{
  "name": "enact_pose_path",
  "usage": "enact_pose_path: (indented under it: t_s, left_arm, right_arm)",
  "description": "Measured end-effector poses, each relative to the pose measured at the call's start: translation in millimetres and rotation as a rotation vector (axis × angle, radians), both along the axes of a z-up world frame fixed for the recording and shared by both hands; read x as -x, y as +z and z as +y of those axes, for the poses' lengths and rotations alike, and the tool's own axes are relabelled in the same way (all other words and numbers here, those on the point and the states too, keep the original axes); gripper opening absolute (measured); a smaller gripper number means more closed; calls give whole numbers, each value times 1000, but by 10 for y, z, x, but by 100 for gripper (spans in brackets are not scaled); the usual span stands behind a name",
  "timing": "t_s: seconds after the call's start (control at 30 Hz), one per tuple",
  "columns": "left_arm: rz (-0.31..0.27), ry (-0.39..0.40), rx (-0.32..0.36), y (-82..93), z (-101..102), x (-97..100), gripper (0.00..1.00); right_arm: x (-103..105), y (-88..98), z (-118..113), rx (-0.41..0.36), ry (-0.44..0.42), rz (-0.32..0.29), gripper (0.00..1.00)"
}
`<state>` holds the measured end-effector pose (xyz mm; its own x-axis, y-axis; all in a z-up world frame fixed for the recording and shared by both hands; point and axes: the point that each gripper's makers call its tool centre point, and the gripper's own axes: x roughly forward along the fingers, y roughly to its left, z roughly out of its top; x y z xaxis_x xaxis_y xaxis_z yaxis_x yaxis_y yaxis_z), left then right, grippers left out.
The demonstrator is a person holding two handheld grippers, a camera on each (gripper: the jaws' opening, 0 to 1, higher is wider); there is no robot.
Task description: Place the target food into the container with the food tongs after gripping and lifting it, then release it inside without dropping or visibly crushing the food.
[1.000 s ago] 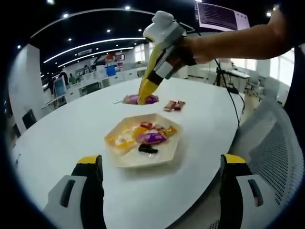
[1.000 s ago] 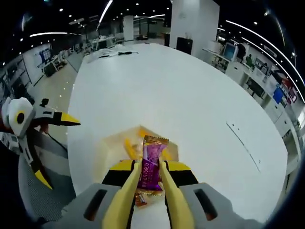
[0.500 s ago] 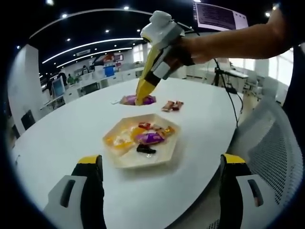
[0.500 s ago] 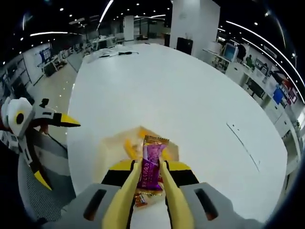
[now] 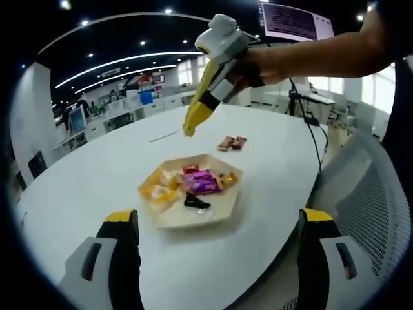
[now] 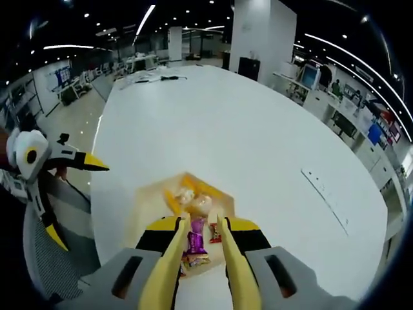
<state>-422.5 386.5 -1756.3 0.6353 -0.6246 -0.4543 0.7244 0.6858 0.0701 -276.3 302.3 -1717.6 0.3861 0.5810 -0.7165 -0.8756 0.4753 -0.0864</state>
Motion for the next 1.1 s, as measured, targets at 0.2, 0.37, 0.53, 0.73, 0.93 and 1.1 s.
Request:
enact_pose_path:
  t_s: [0.2,0.37,0.53,0.73,0.93,1.1]
  left_arm:
    - [10,3,17,6,-1,-1,99]
    - [18,-2,13,-13,-9,10,99]
    - [23,-21,-5,-50,-36,38,99]
    - [42,-6,16,-50,-18,25,99]
    - [34,-14,17,-38,-38,40,99]
    - [32,-6,37,-12,-28,22,99]
  right_arm:
    - [2,95,-91,-34,-4,-10,26]
    - [40,211,-161,-57,7,-22,26]
    - [52,284,-260,-50,10,-33,26]
    - [70,365,-392,-43,12,-50,26]
    - [106,465,-563,-35,19,-50,25]
    - [62,558,-782,-29,3,-65,26]
